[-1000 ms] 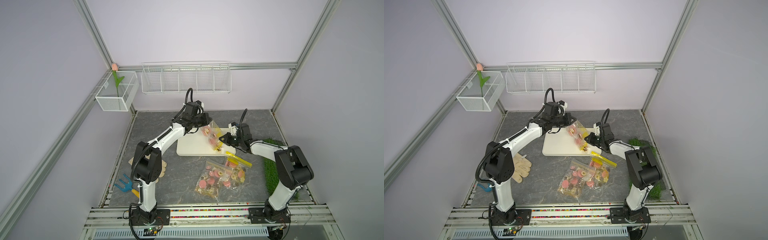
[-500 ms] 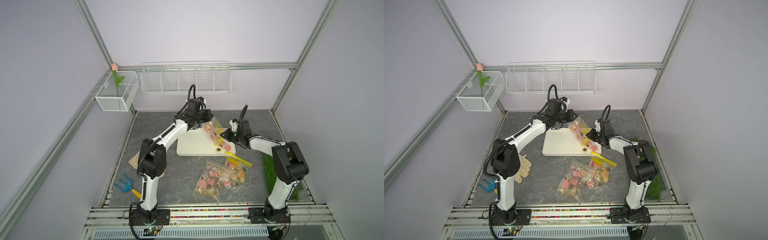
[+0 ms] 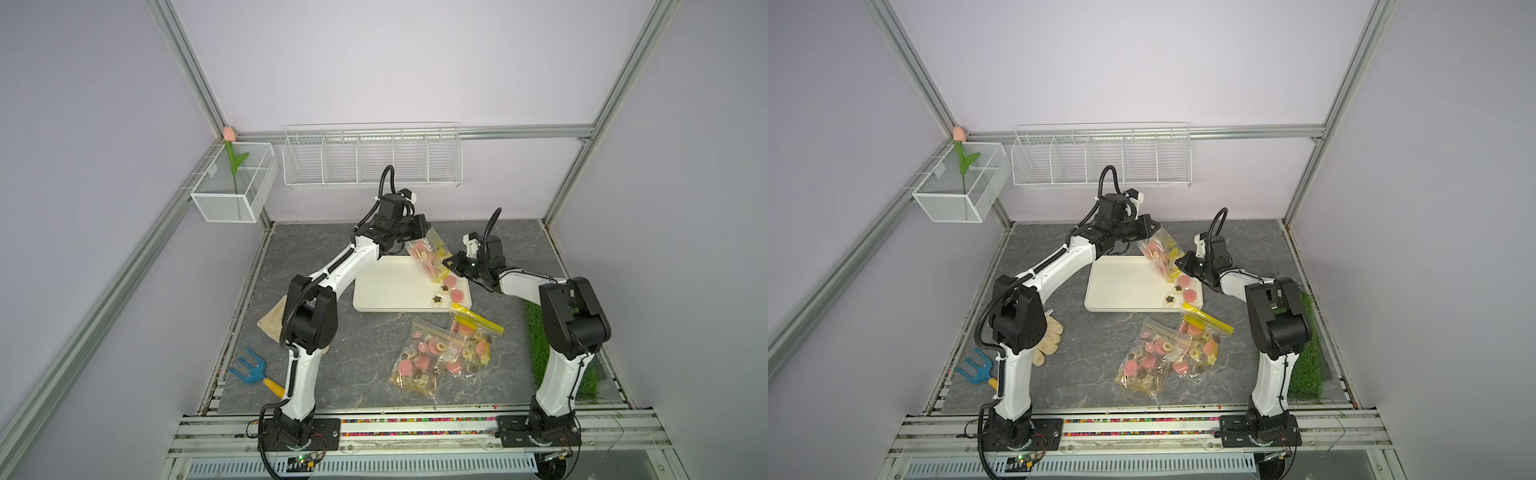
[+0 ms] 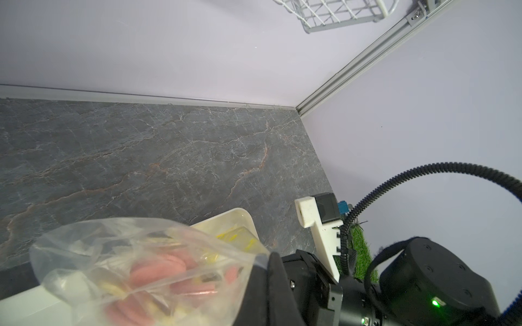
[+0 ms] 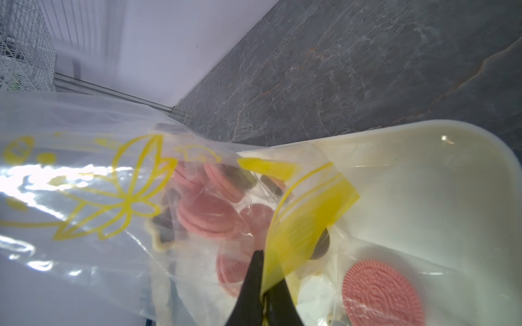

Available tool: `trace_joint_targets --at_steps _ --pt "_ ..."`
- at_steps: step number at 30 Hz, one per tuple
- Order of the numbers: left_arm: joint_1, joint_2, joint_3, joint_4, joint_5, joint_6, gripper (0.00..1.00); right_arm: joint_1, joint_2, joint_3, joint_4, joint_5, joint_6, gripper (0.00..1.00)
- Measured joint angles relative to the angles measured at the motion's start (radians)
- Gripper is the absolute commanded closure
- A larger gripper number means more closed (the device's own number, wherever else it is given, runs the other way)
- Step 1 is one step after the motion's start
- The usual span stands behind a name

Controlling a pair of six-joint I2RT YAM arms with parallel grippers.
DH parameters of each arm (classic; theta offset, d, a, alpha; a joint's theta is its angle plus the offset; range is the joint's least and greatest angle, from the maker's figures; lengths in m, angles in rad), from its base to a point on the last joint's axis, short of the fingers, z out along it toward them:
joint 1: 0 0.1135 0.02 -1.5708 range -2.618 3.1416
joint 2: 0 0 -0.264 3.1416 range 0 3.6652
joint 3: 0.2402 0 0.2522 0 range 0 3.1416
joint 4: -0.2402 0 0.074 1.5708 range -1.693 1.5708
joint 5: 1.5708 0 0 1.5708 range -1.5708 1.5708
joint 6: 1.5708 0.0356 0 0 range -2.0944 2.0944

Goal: Pour cookies out of the ziploc bag
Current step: 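Pour the cookies out of the ziploc bag onto the tray.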

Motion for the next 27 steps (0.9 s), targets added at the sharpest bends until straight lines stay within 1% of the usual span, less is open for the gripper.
trace_joint_targets --at_steps 5,14,18,21,27 --pt "-0.012 0.001 0.004 0.011 -0.026 0.037 1.00 -0.016 0.009 0.000 0.037 -0.014 0.012 0.94" --pt "-0.057 -0.008 -0.003 0.004 -0.086 0.109 1.00 -0.015 0.011 -0.029 0.092 -0.094 0.010 0.93" --pt "-0.066 -0.048 -0.047 -0.010 -0.112 0.129 1.00 -0.008 0.011 -0.084 0.143 -0.131 0.010 0.93" --pt "-0.068 -0.098 -0.109 -0.013 -0.130 0.137 1.00 0.001 0.011 -0.124 0.196 -0.169 0.011 0.93" --pt "-0.068 -0.193 -0.204 -0.011 -0.153 0.152 1.00 0.016 0.010 -0.167 0.308 -0.226 0.019 0.93"
